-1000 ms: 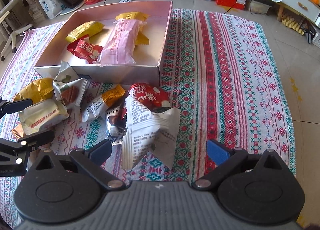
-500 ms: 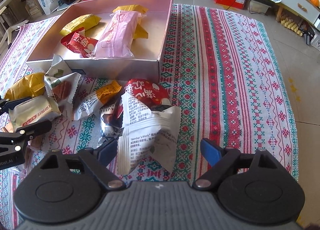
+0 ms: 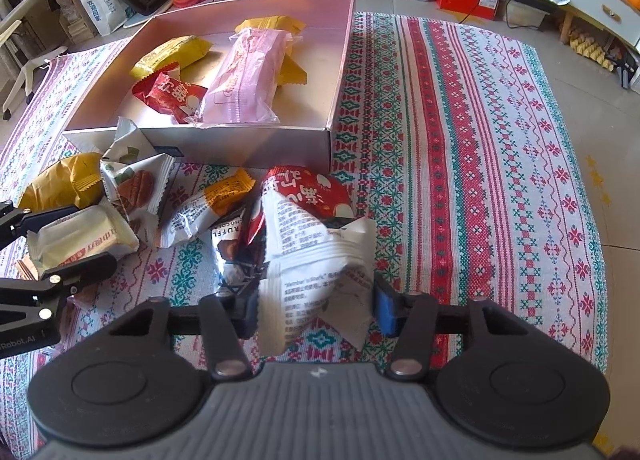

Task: Organize snacks
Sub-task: 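Grasp the white packet with the left tool while the right tool grasps the white printed packet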

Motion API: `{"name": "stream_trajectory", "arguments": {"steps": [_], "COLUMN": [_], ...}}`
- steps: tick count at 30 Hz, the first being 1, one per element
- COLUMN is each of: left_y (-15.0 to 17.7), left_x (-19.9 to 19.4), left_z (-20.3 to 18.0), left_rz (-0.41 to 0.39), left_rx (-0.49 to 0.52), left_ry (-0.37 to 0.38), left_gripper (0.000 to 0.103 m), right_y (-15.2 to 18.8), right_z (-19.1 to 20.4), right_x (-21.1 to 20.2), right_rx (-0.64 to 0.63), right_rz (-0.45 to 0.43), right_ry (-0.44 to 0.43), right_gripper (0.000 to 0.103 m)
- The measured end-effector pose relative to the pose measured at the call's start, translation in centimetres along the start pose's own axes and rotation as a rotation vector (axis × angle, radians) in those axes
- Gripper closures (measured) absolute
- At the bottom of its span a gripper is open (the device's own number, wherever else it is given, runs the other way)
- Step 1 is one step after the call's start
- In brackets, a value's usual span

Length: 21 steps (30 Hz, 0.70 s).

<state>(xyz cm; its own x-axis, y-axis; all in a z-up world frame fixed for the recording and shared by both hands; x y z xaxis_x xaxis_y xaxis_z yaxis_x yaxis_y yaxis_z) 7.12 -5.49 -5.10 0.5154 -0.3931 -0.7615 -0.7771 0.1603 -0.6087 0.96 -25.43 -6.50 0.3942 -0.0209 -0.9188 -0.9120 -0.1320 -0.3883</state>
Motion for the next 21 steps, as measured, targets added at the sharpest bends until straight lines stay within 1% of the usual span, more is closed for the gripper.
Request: {"name": "stream_trajectory", "arguments": {"steps": [1,5,11,21], "left_y": [0.0,0.0,0.0,-0.1], "left_x": [0.0,0.0,0.0,-0.7], "left_z": [0.0,-0.1,-0.2,-0.5], "left_rz": [0.001,0.008,0.011,0.017], "left_rx": [0.0,0.002,0.001,0.003], "left_ry": [0.001,0.007,0.012,0.028], "left_gripper": [0.038,0.038,0.039,0.04], "right_y": [0.0,0.0,-0.2,-0.4], "right_z": [0.1,0.2,-0.1,0.1], "right_x": [-0.1,-0.4,-0.9,-2.0], "right_rx": [-0.004,-0.011,0.004,-0.003], "right_rz": [-0.002,-0.008,-0.017,-0.044], "right_ry": [0.004,0.018,0.012,0.008], "right_gripper": [0.055,0.057,0.059,0.06]}}
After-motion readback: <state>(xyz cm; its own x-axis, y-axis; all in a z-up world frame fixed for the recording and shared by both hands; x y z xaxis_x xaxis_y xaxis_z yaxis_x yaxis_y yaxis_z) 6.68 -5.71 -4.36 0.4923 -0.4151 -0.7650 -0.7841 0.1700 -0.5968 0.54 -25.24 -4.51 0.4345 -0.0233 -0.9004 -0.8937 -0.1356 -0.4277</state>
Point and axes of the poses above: each gripper's, at about its wrist camera, not at the fingertips, and x roughly the way its jaws point, z to its left, y to its underside, the point moved 2 cm from there along x, roughly the way its jaws point, and after that the axes turned 15 degrees about -x, right-handed, at the moved point
